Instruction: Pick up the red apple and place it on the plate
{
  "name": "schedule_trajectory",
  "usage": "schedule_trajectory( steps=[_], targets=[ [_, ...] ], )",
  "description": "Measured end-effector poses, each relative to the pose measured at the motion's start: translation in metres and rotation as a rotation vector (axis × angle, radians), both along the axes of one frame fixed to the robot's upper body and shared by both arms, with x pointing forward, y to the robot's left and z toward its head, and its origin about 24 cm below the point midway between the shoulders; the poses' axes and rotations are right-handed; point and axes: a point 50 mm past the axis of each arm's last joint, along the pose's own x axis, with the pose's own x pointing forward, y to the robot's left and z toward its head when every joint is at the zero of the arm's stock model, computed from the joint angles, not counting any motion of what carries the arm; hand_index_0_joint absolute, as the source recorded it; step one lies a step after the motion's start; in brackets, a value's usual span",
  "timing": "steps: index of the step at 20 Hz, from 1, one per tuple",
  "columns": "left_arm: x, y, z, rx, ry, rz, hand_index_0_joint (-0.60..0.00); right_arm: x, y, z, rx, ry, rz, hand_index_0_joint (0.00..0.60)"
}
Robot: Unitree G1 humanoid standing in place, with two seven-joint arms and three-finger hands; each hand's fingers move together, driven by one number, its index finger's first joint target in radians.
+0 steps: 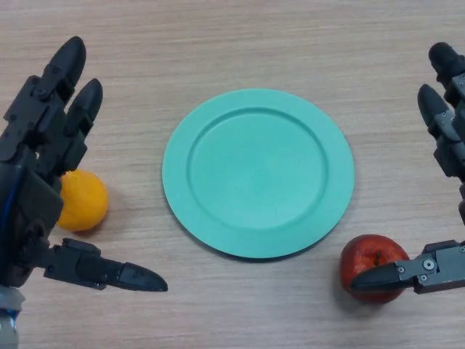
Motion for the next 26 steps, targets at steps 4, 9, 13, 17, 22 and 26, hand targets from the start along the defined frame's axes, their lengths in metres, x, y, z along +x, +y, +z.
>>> schedule_trajectory(
  steps=[4,9,13,17,22,26],
  targets=[
    [0.001,0.002,-0.005,-0.007,0.016,0.007,0.000,0.004,-0.003,-0.008,-0.026,0.022,-0.027,0.000],
    [0.006,0.008,-0.013,-0.013,0.025,0.025,0.000,0.005,-0.005,-0.015,-0.029,0.027,-0.031,0.000],
    [0.012,0.008,-0.010,-0.006,0.008,0.020,0.000,0.009,-0.014,-0.048,-0.076,0.125,-0.081,0.000],
    [0.014,0.008,-0.014,0.058,0.015,0.052,0.000,0.016,-0.032,-0.093,-0.139,0.240,-0.142,0.000],
    [0.013,0.004,-0.010,0.060,-0.006,0.036,0.000,0.021,-0.037,-0.126,-0.148,0.287,-0.104,0.000],
    [0.012,0.004,-0.012,0.060,0.003,0.038,0.000,0.016,-0.030,-0.134,-0.149,0.332,-0.050,0.350]
  ],
)
